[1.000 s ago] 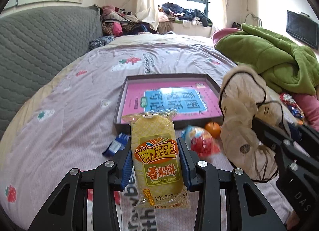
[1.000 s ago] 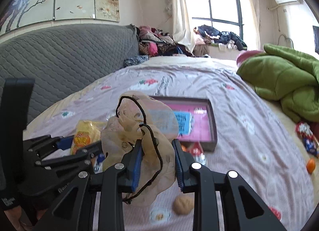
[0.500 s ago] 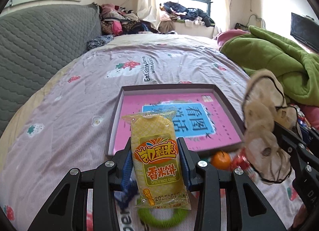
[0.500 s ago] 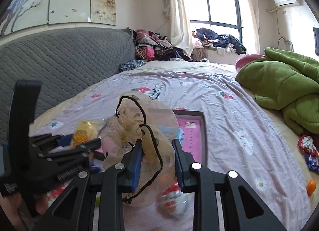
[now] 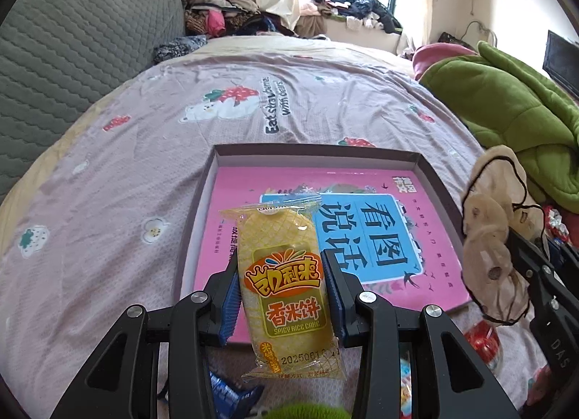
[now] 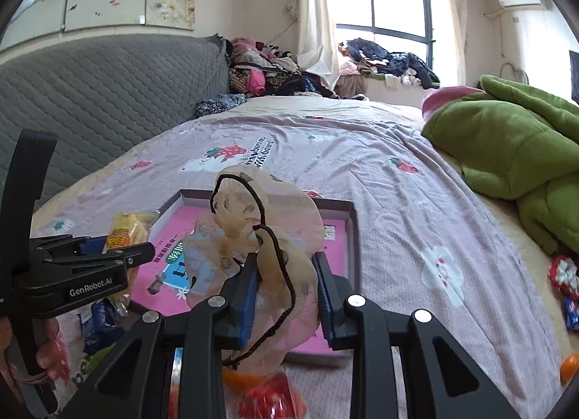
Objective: Organize objects
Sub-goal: 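Carry the snack bag and mesh bag over the tray with both grippers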
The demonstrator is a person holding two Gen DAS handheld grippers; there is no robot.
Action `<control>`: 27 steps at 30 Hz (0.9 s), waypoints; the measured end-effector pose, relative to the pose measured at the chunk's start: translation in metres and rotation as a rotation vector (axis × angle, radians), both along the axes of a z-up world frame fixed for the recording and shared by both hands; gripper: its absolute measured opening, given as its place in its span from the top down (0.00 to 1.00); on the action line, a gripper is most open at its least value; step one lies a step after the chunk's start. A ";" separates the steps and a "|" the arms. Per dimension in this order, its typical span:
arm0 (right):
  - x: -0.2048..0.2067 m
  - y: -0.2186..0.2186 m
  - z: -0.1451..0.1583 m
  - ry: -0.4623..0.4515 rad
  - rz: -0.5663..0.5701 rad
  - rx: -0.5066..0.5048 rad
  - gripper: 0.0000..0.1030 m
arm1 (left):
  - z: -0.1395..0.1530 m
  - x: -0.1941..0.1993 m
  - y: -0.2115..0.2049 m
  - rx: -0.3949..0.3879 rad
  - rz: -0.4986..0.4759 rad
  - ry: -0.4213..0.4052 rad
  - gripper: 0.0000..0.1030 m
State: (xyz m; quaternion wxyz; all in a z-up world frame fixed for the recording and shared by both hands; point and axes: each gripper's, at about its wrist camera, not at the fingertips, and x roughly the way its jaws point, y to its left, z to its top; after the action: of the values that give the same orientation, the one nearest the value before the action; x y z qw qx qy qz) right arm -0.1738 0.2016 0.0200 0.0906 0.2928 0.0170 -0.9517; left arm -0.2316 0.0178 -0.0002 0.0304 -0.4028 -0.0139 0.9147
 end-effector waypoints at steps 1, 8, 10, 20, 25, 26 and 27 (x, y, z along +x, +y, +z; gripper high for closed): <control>-0.003 -0.003 -0.002 -0.002 0.008 0.007 0.71 | -0.002 -0.003 0.000 -0.002 -0.002 -0.003 0.59; -0.020 -0.002 -0.028 -0.051 0.000 -0.002 0.71 | -0.016 -0.024 0.002 -0.028 0.002 -0.037 0.59; -0.025 -0.001 -0.031 -0.067 -0.006 0.002 0.71 | -0.021 -0.030 -0.001 -0.017 0.009 -0.051 0.59; -0.055 -0.008 -0.048 -0.178 -0.039 0.066 0.66 | -0.033 -0.049 -0.001 -0.050 0.032 -0.098 0.59; -0.059 0.000 -0.045 -0.213 -0.034 0.010 0.52 | -0.033 -0.051 -0.001 -0.029 0.014 -0.125 0.50; -0.059 0.001 -0.044 -0.214 -0.038 0.008 0.49 | -0.032 -0.051 -0.003 -0.009 0.011 -0.129 0.46; -0.059 0.001 -0.042 -0.214 -0.043 0.011 0.45 | -0.031 -0.052 -0.004 0.001 0.012 -0.130 0.38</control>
State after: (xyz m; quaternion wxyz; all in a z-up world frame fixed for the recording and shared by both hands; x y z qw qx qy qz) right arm -0.2332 0.2026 -0.0225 0.0699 0.3933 0.0060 -0.9167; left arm -0.2832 0.0141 -0.0307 0.0243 -0.4612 -0.0187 0.8868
